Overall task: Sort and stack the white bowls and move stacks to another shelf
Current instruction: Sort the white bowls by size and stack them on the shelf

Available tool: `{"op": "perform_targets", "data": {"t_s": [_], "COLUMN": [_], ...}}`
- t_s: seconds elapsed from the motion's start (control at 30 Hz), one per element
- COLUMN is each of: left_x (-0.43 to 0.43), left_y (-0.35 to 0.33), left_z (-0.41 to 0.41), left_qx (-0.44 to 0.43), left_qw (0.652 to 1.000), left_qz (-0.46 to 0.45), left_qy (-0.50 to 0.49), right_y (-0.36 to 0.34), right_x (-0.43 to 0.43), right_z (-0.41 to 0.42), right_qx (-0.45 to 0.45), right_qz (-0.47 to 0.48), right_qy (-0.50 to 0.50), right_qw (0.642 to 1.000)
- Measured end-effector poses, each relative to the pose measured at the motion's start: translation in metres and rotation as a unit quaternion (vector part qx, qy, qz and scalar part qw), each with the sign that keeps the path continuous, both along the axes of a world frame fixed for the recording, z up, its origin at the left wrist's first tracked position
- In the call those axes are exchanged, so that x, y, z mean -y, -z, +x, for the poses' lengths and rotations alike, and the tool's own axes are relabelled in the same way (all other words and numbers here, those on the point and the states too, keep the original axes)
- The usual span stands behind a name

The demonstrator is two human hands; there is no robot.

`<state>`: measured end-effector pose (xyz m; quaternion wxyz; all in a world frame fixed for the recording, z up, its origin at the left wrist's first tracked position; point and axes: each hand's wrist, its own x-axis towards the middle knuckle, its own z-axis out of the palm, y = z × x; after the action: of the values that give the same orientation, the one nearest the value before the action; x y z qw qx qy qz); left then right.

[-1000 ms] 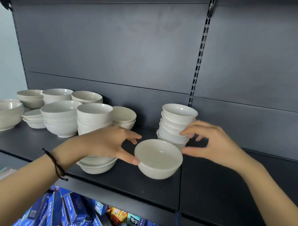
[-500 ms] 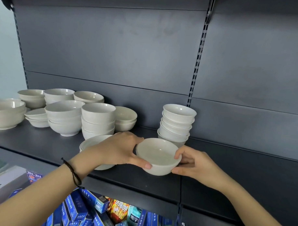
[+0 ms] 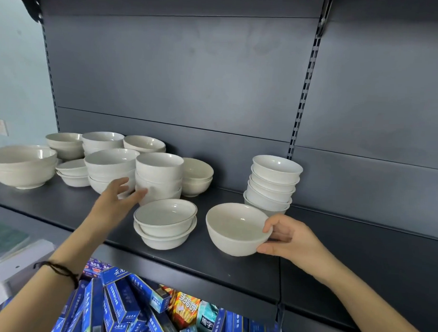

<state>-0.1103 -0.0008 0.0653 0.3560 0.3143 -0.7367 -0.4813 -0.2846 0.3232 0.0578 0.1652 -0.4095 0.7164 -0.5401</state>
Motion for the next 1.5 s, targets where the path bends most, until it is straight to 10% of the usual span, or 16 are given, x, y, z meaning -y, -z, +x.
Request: {"op": "perform_targets", "data": {"t_s": [0.63, 1.5], "left_x": [0.007, 0.024], "left_y": [0.022, 0.036], "left_z": [-0.014, -0.018], "left_qx": [-0.072, -0.068], "left_qw": [0.994, 0.995], "left_qz": [0.035, 0.019], "left_qy": [0.07, 0.067], "right_y": [-0.072, -0.021], "right_x": [0.133, 0.217], "right_z": [0.002, -0.05], "right_qx": [-0.008, -0.109], "right_qz": [-0.265, -0.102], "right_qy": [0.137, 0.195], "right_qw": [0.954, 0.969]}}
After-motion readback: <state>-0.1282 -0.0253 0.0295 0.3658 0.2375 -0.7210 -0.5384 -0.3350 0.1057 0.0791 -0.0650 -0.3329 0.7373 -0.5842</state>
